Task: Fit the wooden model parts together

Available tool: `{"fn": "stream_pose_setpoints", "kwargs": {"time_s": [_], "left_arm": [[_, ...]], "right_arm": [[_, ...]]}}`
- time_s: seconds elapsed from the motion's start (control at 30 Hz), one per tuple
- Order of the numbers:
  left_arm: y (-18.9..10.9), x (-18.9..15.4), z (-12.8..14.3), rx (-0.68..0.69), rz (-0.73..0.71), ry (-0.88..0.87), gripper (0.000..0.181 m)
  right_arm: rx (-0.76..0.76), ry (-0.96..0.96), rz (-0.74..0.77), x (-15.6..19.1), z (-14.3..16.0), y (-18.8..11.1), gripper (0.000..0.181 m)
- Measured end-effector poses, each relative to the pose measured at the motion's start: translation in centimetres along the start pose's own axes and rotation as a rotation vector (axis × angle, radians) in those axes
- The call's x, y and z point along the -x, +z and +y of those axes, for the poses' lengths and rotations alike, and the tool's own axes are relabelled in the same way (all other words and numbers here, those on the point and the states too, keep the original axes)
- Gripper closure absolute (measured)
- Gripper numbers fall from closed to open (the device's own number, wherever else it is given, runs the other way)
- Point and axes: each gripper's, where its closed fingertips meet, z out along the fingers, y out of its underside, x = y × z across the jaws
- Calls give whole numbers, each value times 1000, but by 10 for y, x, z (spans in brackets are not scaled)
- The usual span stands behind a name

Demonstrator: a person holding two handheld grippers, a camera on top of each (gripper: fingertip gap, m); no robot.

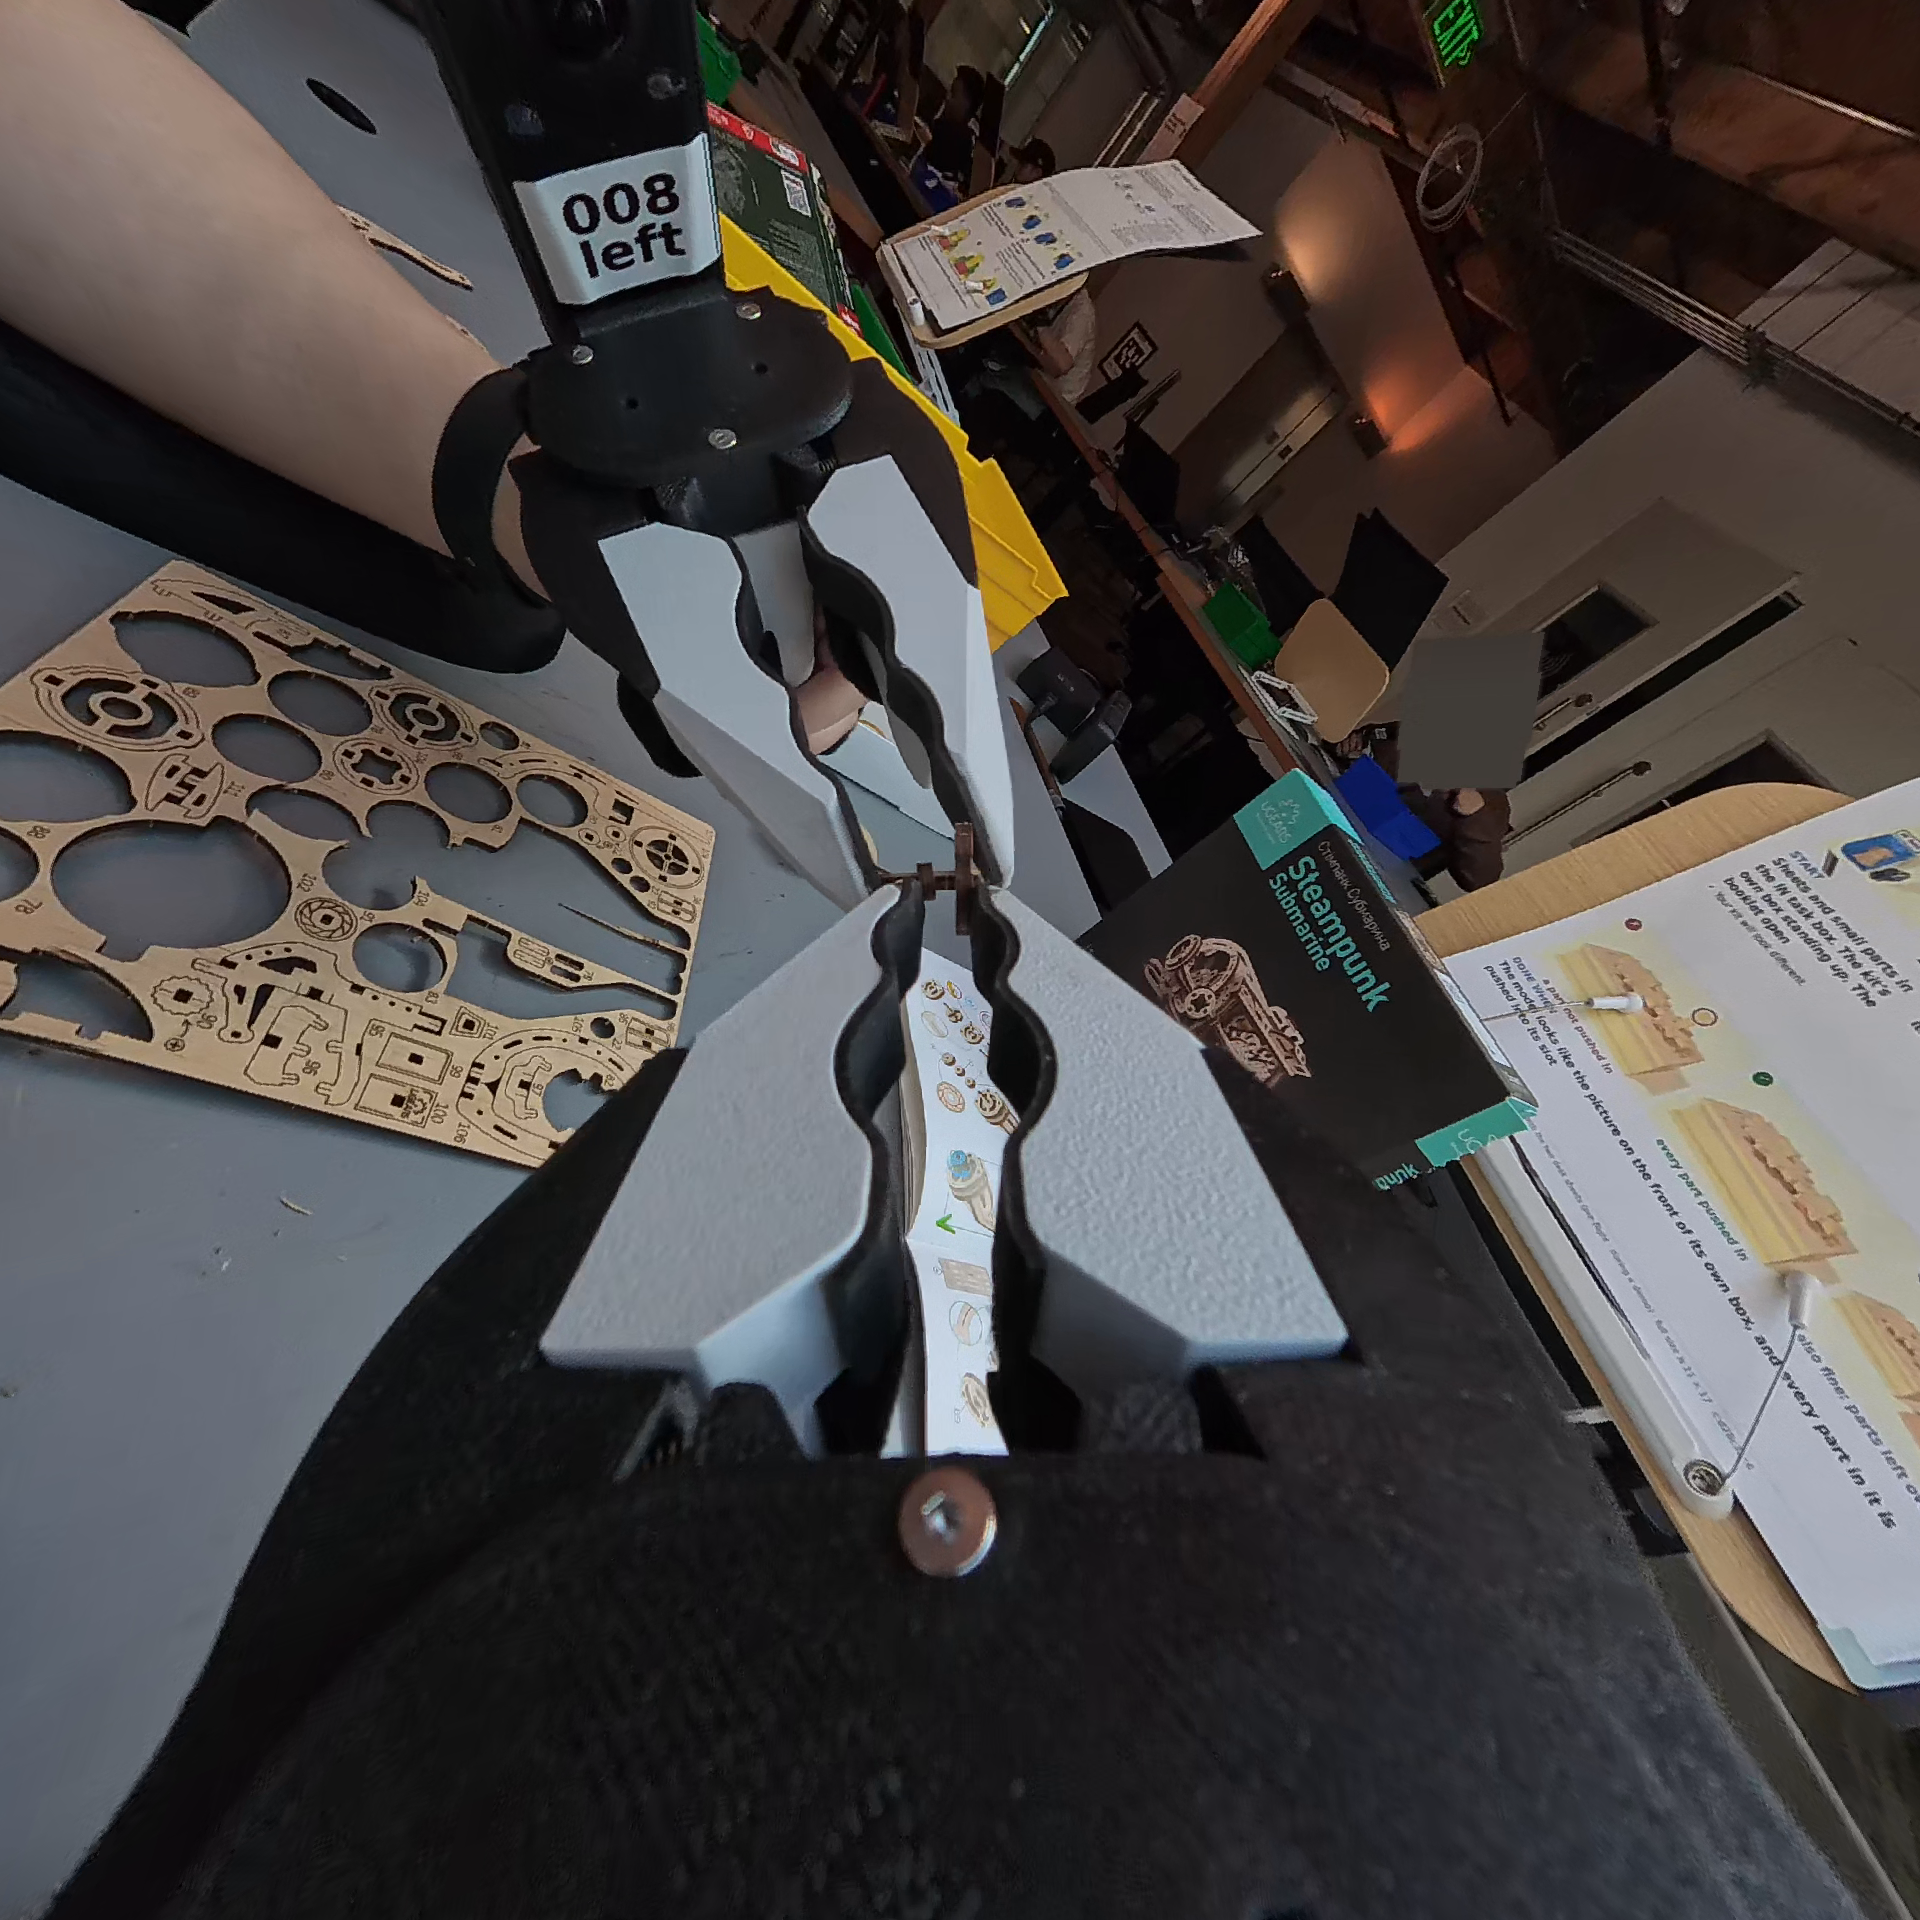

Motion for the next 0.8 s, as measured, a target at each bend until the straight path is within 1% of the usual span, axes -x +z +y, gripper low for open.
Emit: {"fn": "stream_pose_setpoints", "kwargs": {"time_s": [0.03,0.1,0.23,0.37,0.43,0.63,0.7,0.8], "left_arm": [[0,0,0,3,9,-11,162],[-1,2,-2,-10,-2,-18,163],[-2,3,-6,-37,-7,-19,163],[-4,3,-9,-50,-21,22,164],[-4,2,-11,-60,-23,41,164],[-6,-5,-18,-93,-13,106,164],[-6,-7,-20,-105,-3,107,164],[-5,-9,-22,-109,6,96,164]], "right_arm": [[-7,20,-8,0,0,0,173],[-49,31,5,-2,-4,-1,172],[-66,55,-2,-2,-7,-1,172],[-82,74,-10,-2,-9,-2,171],[-91,78,-9,-3,-10,-2,167],[-133,131,-79,2,-14,-7,163],[-151,165,-100,2,-15,-9,159],[-158,189,-125,3,-15,-10,159]]}}
